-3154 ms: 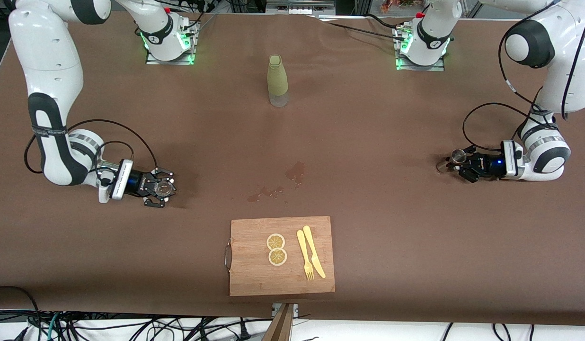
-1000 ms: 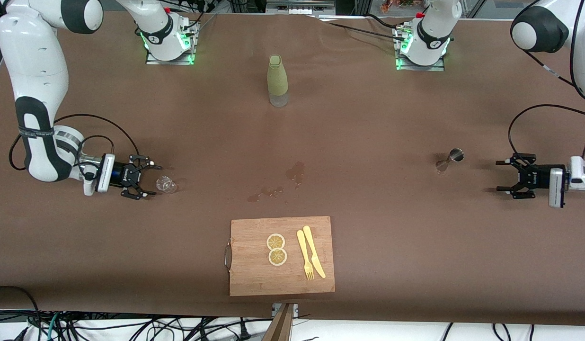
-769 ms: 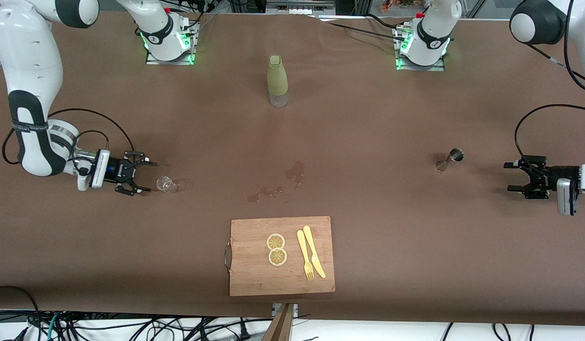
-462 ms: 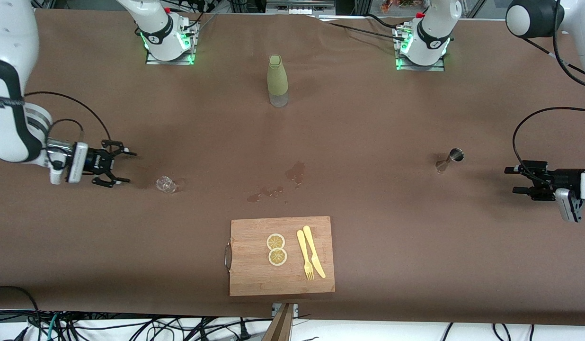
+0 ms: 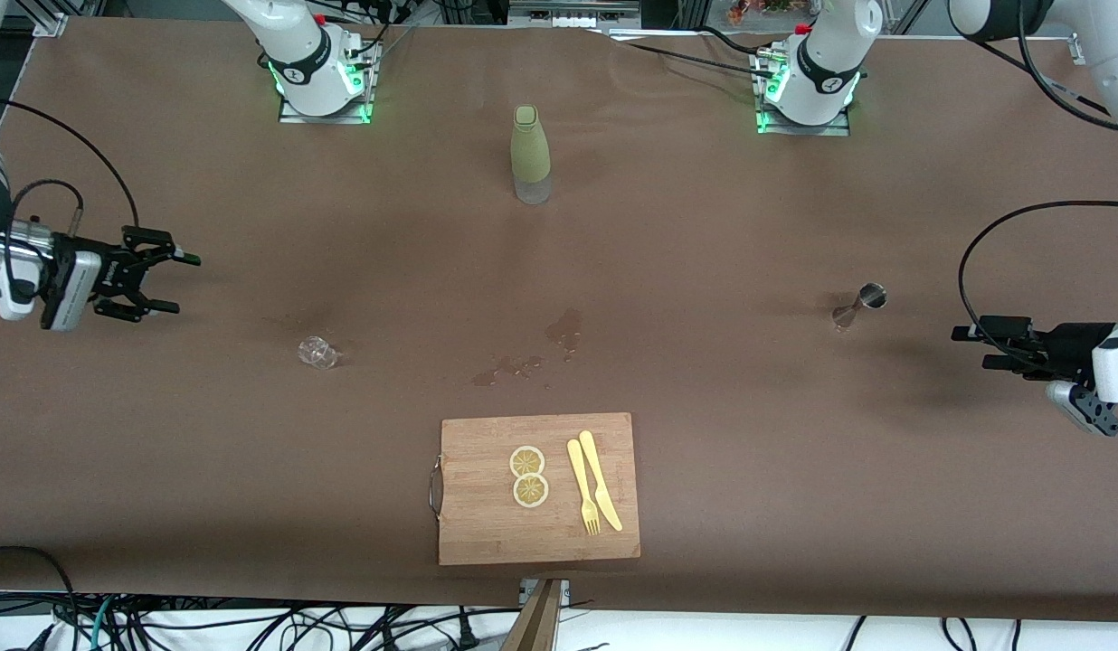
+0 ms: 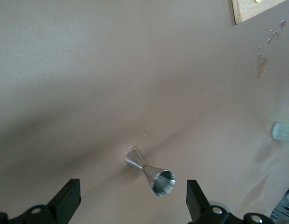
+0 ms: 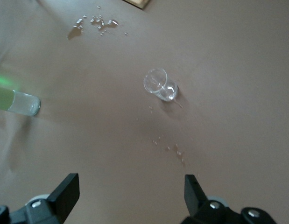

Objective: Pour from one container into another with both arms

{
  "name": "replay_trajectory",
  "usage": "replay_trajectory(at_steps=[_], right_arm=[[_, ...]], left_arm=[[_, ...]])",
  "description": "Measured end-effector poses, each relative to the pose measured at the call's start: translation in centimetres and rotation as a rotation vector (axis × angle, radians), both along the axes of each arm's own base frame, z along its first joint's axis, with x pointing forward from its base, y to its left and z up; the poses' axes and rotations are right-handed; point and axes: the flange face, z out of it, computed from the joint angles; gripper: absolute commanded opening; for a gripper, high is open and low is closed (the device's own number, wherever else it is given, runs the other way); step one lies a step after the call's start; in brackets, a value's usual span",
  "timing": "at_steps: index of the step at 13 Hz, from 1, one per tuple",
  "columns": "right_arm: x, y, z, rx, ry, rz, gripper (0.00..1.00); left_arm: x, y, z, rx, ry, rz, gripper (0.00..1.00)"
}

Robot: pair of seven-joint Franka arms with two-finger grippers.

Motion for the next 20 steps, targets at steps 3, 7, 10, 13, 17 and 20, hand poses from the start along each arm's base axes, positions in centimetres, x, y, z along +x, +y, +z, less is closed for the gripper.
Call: replay_trajectory(at_steps=[3,7,10,13,17,20], right_arm=[[-0.4,1.7,5.3,-0.188,0.090,-0.093,1.00],[-0.6,6.0,12.0,-0.432,0.139,-0.198,1.00],[-0.2,9.2,16.4,-0.582,0.198,-0.348,1.00],[0.2,12.4,20.1,-0.695,0.190,-0.452,1.00],[-0.6,11.6,26.1,-0.723,0.177,-0.557,1.00],[-0.7,10.3,27.3,-0.667,0.221,-0.759,1.00]], left_arm=[[-0.1,-5.0,6.7,0.136,-0.066,-0.117,1.00],[-1.0,-6.3,14.1,0.219,-0.200,-0.135,1.00],[-2.2,-6.2,17.9,0.291,-0.238,-0.094,1.00],[-2.9,-8.9,20.4,0.343,-0.209,0.138,1.00],[-3.9,-13.5,21.8,0.391,-0.130,0.321,1.00],[-4.2,-15.0,22.0,0.396,-0.117,0.335,1.00]])
